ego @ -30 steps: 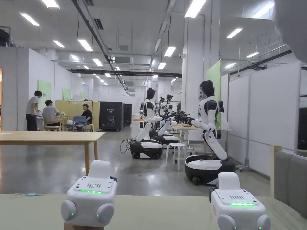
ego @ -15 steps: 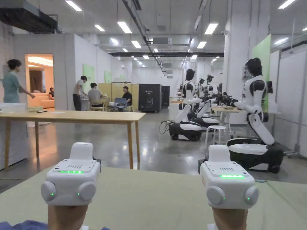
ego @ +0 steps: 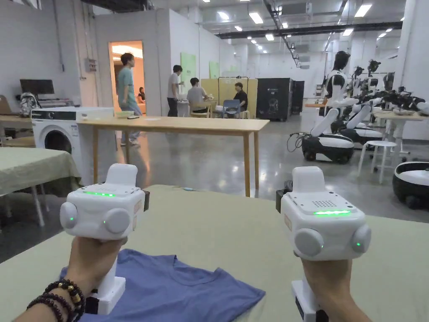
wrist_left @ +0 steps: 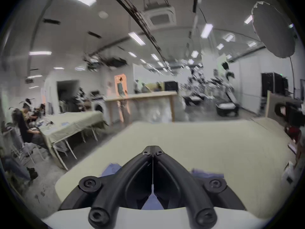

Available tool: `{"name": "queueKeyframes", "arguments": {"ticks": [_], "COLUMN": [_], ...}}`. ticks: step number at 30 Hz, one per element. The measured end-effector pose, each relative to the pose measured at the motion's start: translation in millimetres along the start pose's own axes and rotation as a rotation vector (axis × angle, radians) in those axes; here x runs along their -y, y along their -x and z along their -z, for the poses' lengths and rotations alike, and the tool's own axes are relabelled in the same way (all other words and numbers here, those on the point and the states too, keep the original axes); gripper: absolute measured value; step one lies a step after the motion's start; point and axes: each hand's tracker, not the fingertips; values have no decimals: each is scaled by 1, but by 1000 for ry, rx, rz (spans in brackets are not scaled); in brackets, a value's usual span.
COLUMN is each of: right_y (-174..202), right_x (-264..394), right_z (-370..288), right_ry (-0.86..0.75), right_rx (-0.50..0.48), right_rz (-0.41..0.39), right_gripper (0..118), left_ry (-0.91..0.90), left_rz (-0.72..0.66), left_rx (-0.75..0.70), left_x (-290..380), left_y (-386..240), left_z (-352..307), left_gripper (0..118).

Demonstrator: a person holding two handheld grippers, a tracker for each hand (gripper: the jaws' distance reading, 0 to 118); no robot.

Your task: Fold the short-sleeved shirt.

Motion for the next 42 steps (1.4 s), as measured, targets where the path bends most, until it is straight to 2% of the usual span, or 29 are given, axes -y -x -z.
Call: {"name": "queueKeyframes", "arguments": {"ticks": [1,3,4,5,6,7,8,10,12,17,18,21,23,24,25,27,34,35,36,38,39,40,41,42], "right_y": [-1,-6,-13,-16,-19,-22,-23,-26,-26,-21,-20,-17,-14,-12,-11,-11,-11,-11,-12,-12,-11,-11,-11,-9], "right_x": [2,9,15,19,24,29,25,35,48,66,69,74,76,69,70,71,71,71,71,71,70,69,68,68], "right_z": [-1,-5,2,2,3,4,-4,-2,2,5,6,3,3,-8,-9,-12,-21,-21,-22,-23,-24,-25,-26,-27], "right_ry": [11,12,20,32,46,56,64,76,91,118,126,139,137,134,134,136,151,151,152,154,154,155,156,156], "right_rx": [-3,-8,-20,-32,-43,-53,-64,-82,-99,-133,-139,-165,-169,-169,-170,-176,-175,-175,-174,-167,-162,-165,-171,-171], "right_rz": [-30,-47,-41,-26,-3,14,25,35,36,24,24,34,26,18,15,16,20,18,14,11,18,33,44,49], "right_gripper": [0,0,0,0,0,0,0,0,0,0,0,0,0,0,0,0,0,0,0,0,0,0,0,0], "left_ry": [45,226,340,421,475,516,527,526,605,720,715,803,854,798,819,811,858,854,836,786,779,772,685,676], "left_rz": [41,96,105,111,120,129,133,112,110,227,216,145,100,69,29,63,57,61,71,73,69,70,134,160], "left_rx": [5,74,126,155,171,173,172,200,202,187,202,280,252,235,276,281,253,258,277,307,298,294,228,179], "left_x": [6,22,33,44,59,73,87,115,136,160,185,203,219,220,225,223,211,210,208,202,199,197,192,194], "left_y": [-2,-7,-9,-12,-12,-17,-21,-23,-33,-58,-36,-32,-36,-32,-32,-44,-48,-49,-46,-45,-43,-40,-36,-28], "left_z": [10,36,51,63,82,93,102,121,141,108,166,183,192,194,192,161,169,167,162,143,137,132,130,142], "left_gripper": [7,10,20,36,62,104,118,117,117,117,117,117,118,118,118,118,116,112,103,68,43,6,1,1]}}
